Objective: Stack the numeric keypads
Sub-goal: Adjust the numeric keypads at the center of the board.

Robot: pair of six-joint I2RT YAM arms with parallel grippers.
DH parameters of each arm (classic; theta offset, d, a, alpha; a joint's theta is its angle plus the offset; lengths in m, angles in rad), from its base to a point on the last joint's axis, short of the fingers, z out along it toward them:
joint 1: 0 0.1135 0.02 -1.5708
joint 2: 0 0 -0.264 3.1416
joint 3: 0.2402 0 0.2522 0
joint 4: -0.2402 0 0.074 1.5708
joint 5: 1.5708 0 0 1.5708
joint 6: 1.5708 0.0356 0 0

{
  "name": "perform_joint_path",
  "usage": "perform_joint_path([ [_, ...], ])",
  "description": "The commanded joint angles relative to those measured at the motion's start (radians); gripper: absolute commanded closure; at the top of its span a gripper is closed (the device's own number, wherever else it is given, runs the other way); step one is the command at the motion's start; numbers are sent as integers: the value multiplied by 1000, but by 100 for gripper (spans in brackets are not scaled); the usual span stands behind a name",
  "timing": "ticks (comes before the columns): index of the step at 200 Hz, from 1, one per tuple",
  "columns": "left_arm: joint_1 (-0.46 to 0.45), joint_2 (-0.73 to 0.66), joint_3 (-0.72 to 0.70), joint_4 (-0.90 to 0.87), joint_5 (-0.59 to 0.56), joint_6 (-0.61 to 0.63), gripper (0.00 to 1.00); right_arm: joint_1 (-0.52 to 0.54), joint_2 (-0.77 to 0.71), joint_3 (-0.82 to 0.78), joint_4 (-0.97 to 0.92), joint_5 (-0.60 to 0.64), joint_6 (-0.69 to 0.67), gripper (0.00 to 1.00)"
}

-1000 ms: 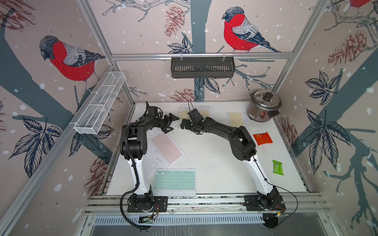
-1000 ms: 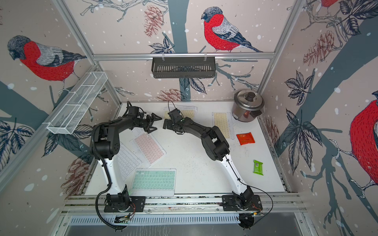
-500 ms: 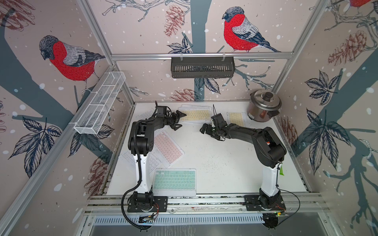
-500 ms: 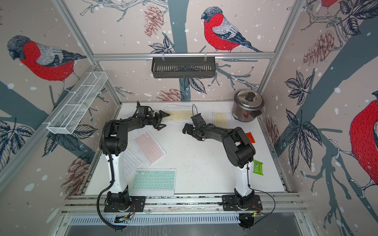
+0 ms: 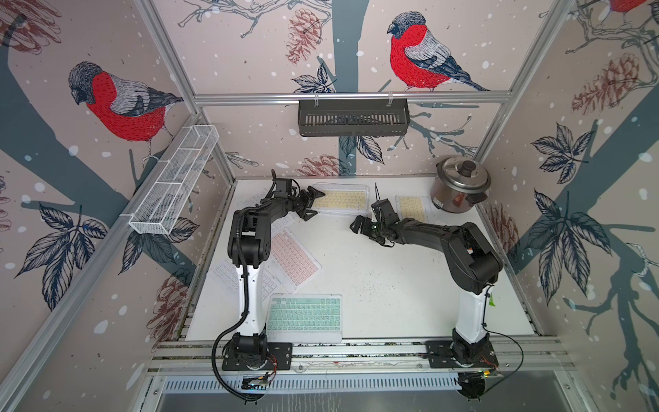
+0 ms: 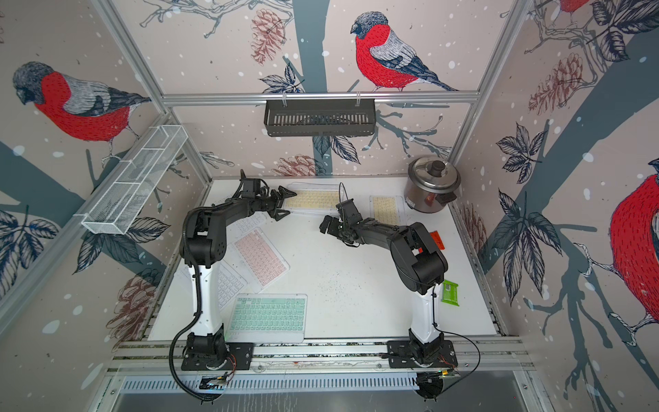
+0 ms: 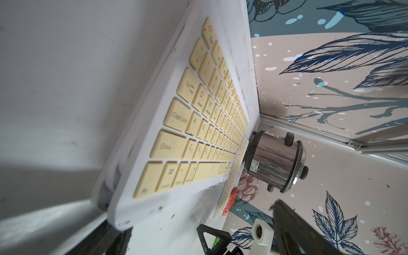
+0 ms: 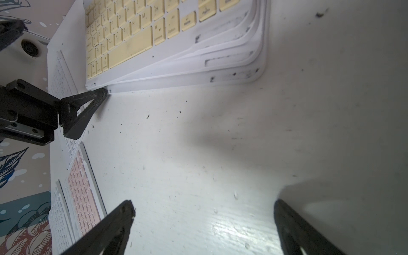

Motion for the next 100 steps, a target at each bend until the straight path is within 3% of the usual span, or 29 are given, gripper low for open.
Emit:
perform_joint_path([
  [1,3,11,34,-27,1,26,4,-3,12,-4,-60,-8,-10,0],
  [57,20,2,52,-71,17,53,4,-25,-23,-12,-67,-12,-50,0],
  [100,57,-31,87,-262,-22,229,4,-97,-62,-4,-76,-7,-106,0],
])
